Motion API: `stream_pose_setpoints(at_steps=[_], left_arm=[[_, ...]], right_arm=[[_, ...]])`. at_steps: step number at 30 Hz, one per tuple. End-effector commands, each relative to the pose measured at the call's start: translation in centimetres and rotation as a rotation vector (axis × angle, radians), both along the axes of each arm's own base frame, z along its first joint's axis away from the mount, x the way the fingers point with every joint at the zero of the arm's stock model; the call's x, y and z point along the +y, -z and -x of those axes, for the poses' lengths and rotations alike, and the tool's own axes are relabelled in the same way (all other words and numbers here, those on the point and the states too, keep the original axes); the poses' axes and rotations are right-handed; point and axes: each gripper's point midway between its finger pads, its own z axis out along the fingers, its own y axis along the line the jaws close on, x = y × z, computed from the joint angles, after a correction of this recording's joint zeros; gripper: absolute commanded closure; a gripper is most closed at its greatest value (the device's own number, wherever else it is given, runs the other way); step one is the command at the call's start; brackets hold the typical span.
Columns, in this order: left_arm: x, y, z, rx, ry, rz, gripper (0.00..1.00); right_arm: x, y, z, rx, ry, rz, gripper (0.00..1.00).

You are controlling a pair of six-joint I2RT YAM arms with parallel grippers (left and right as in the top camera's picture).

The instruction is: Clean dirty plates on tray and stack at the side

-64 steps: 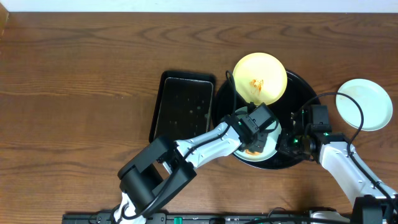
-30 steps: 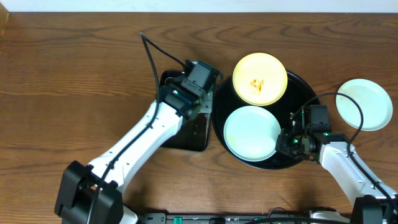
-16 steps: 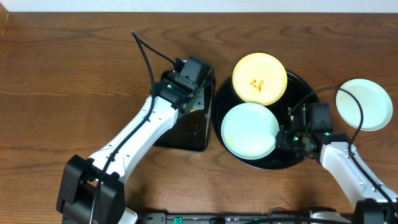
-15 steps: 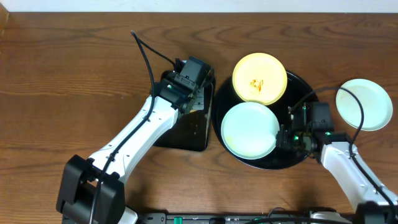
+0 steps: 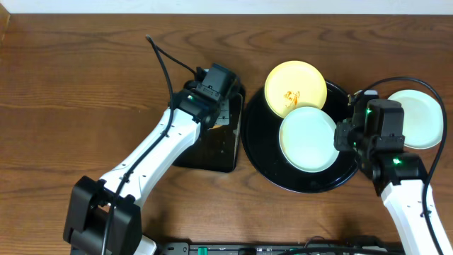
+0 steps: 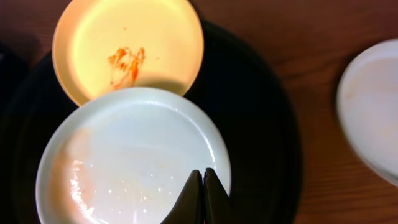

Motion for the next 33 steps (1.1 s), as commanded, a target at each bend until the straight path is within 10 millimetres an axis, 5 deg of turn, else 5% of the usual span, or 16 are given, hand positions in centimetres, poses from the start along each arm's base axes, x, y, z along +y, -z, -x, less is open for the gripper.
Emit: stream_pose_setpoints(at_steps=[1, 5, 9, 12, 13, 16, 21, 24, 33], left_arm=[[1.2, 0.5, -0.2, 0.007, -0.02, -0.028, 0.92], [1.4, 0.5, -0.3, 0.007, -0.025, -0.029, 0.92], [1.4, 0.5, -0.3, 0.007, -0.025, -0.029, 0.92], [1.4, 0.5, -0.2, 0.008, -0.025, -0.029, 0.92], [1.4, 0.5, -0.2, 0.009, -0.025, -0.03, 0.92], [1.4, 0.5, -0.2, 0.011, -0.025, -0.031, 0.92], [1.4, 0.5, -0.2, 0.011, -0.025, -0.031, 0.92], [1.4, 0.5, -0.2, 0.011, -0.025, -0.031, 0.92], [1.4, 0.5, -0.2, 0.012, -0.025, -0.031, 0.92]], right_arm=[[-1.4, -1.4, 0.1, -0.037, 0.019, 0.137, 0.99], [-0.1, -0.4, 0.7, 0.011, -0.02, 0.065, 0.95], [1.2, 0.9, 0.7, 0.06, -0.07, -0.006, 0.73], [3.1, 1.4, 0.9, 0.089, -0.142, -0.119, 0.08], [3.8, 1.2, 0.9, 0.085, -0.169, -0.154, 0.05], [3.3, -0.1, -0.3, 0.009, -0.149, -0.134, 0.01], [-0.9, 0.1, -1.6, -0.015, 0.02, -0.057, 0.01], [-2.6, 2.0, -1.7, 0.045, 0.052, -0.07, 0.01], [-4.1, 9.4, -1.5, 0.259, 0.04, -0.171, 0.24]])
